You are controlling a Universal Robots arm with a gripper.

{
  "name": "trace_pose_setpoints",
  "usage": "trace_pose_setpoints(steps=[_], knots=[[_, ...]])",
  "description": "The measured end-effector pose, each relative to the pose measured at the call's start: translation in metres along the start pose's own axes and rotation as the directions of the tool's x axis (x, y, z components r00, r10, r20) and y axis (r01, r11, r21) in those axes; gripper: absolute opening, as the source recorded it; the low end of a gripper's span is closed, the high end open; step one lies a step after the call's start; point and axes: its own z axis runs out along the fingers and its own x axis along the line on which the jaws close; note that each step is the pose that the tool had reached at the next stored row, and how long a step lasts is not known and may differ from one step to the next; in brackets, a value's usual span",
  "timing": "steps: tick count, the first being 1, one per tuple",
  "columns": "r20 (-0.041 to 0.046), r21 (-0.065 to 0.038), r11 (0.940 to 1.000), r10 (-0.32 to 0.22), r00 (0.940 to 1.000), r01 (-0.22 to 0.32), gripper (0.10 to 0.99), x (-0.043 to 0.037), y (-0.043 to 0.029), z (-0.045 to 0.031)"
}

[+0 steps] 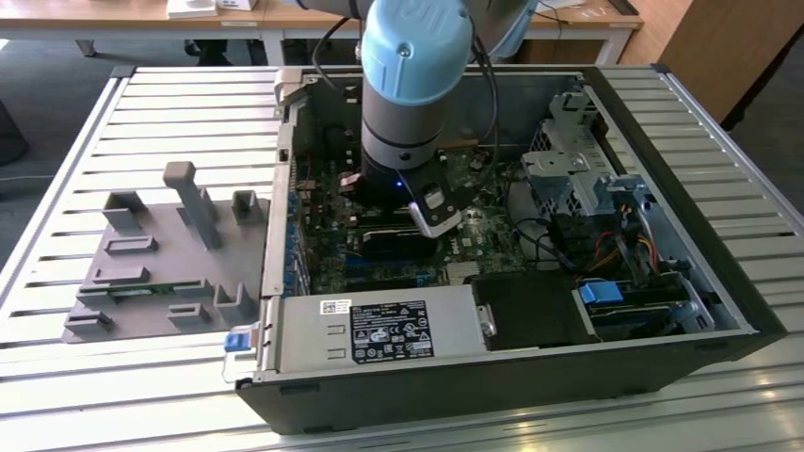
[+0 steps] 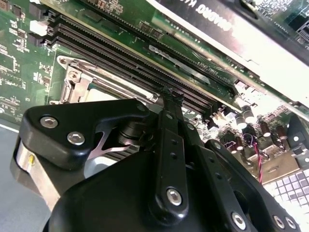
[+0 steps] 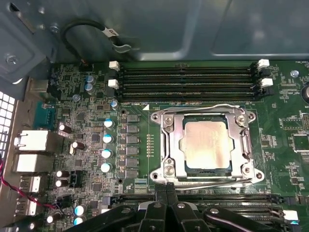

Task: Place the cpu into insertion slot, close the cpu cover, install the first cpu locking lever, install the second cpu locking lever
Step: 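Install the second cpu locking lever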

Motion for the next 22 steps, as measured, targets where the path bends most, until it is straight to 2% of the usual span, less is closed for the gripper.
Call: trace_pose_setpoints(steps=[13,22], knots=[[-0.0001,-0.004,1.0,0.0,1.0,0.0,0.106,0.0012,0.0003,0.0036],[-0.0005,-0.02,0.9998,0.0,1.0,0.0,0.106,0.0018,0.0002,0.0059]])
